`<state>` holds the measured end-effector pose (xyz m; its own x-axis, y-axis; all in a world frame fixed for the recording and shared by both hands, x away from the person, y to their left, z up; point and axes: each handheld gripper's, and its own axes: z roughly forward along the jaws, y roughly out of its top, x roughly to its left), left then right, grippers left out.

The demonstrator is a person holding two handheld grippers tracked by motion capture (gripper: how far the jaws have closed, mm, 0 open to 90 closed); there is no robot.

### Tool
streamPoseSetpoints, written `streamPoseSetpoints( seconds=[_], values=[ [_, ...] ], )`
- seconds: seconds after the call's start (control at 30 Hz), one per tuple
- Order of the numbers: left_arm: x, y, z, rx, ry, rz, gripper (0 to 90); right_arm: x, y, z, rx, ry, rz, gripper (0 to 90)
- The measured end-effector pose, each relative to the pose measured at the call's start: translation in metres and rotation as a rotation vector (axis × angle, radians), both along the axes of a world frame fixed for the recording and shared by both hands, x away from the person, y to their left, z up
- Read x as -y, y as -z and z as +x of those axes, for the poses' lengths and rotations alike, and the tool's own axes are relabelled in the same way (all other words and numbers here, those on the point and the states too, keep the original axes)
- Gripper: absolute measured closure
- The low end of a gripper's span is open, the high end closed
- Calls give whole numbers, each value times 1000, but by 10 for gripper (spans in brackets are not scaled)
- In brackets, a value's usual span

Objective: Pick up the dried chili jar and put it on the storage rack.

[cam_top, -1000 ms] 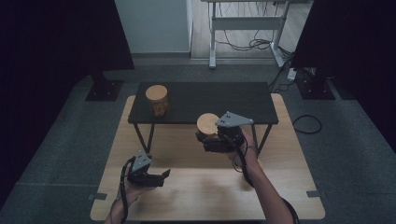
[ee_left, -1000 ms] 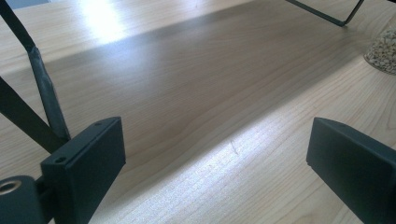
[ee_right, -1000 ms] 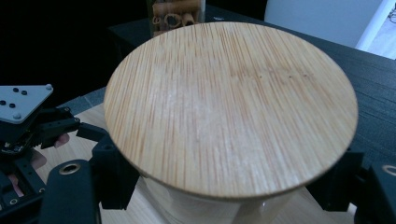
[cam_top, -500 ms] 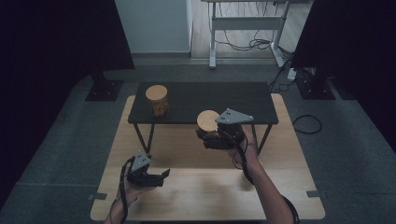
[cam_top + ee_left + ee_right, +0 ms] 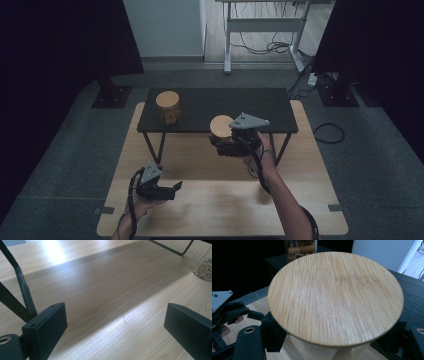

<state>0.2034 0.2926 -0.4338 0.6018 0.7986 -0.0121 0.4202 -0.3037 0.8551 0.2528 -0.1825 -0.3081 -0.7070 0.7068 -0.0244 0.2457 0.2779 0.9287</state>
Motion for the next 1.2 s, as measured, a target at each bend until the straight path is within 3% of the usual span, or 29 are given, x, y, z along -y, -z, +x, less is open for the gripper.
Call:
streamPoseSetpoints(
  seconds=[0.97,1.2],
  values=[
    [-1,-1,0,6,2,-5,45,6,-4,14,4,10,47,241],
    [-3,-1,-1,7,0,-9,44,3,-9,21,4,17,39,241]
  ],
)
